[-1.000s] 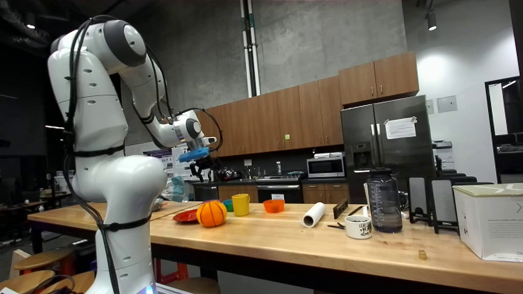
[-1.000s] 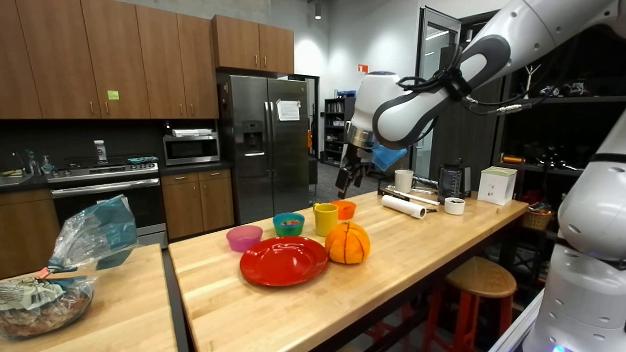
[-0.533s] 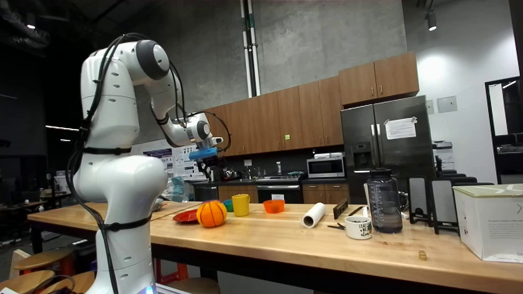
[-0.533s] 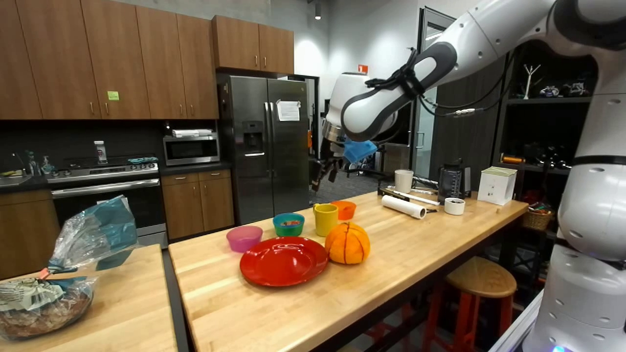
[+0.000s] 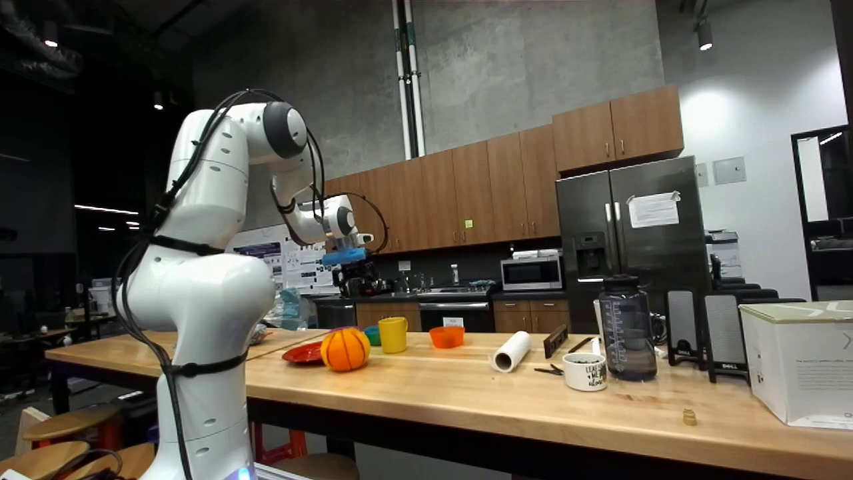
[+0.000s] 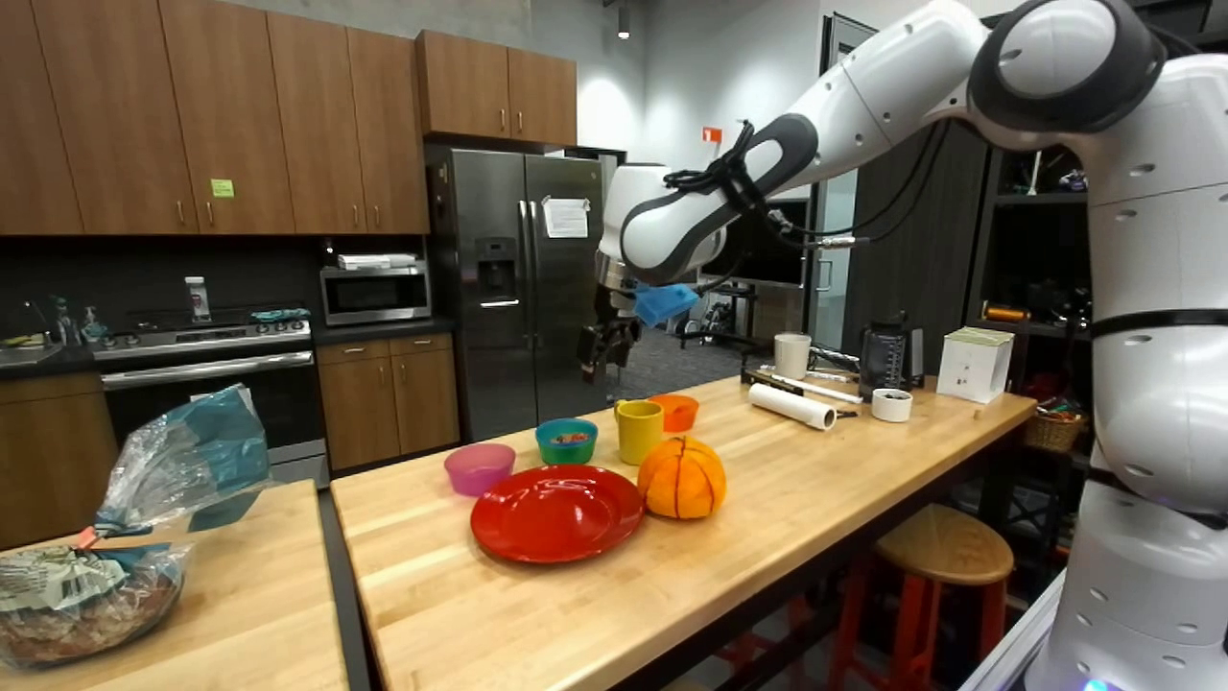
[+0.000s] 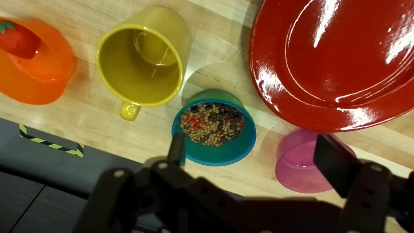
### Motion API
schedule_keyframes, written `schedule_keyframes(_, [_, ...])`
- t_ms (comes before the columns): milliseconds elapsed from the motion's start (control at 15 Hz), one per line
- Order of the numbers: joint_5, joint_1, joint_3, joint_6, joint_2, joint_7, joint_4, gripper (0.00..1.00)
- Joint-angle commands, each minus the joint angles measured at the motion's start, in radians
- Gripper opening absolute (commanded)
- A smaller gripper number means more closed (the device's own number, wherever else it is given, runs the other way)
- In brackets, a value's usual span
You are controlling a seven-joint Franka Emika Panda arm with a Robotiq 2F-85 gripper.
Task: Pour the contents of the blue bowl into the purple bow
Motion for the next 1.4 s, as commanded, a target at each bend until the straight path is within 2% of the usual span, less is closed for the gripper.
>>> schedule_keyframes(0, [-0.024, 0.027, -0.035, -0.057, 0.109, -0.014, 0.134, 1.0])
schedule_keyframes(867, [0.013, 0.044, -0.086, -0.202, 0.417, -0.03, 0.49, 1.0])
schedule_keyframes(1333, [0.061, 0.037, -0.082, -0.288, 0.562, -0.044, 0.658, 1.0])
